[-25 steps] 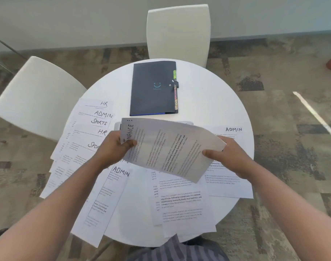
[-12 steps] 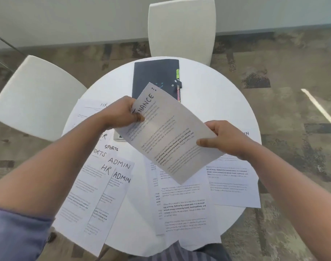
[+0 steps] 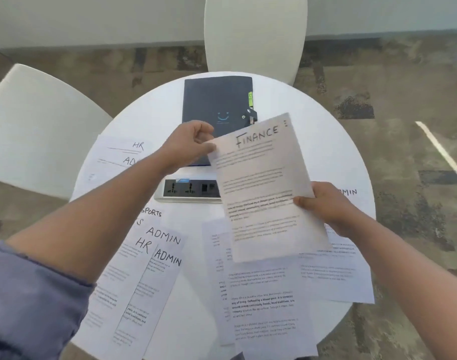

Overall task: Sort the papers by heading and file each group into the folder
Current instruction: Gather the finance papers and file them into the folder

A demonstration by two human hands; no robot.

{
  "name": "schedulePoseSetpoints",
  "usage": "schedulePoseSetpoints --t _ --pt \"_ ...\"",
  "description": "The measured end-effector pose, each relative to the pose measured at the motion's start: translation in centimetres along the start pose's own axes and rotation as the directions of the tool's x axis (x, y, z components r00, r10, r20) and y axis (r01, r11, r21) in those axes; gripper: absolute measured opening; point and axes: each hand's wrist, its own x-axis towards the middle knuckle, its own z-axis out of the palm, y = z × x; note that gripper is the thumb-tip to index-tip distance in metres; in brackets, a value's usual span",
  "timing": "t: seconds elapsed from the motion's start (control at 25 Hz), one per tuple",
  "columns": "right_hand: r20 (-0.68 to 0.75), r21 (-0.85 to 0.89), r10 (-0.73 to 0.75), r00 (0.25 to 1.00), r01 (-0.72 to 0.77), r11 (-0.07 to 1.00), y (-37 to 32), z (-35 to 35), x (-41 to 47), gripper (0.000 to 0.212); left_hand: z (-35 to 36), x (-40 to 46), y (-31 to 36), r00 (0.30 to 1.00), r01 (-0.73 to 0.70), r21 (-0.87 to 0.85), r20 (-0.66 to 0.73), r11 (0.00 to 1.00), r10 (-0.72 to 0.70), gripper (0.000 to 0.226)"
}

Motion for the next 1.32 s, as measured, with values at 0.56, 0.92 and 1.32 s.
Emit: schedulePoseSetpoints --t 0.56,0.92,1.32 --pt "-0.24 0.436 0.198 0.95 -0.076 0.897 4.1 -4.5 3.4 0.024 10.5 7.8 -3.9 0.983 -0.184 0.743 0.152 0.644 0.106 0.077" --pt "-0.207 0.487 0.232 0.95 -0.106 0.867 6.2 -5.2 2.9 0.026 11.5 10.7 -2.6 0.946 -0.311 0.776 0.306 0.549 0.102 0.029" --pt "-0.217 0.449 0.173 0.961 -0.059 0.892 4.8 -4.9 1.7 0.026 7.9 6.7 1.7 0.973 -0.102 0.78 -0.051 0.618 0.225 0.01"
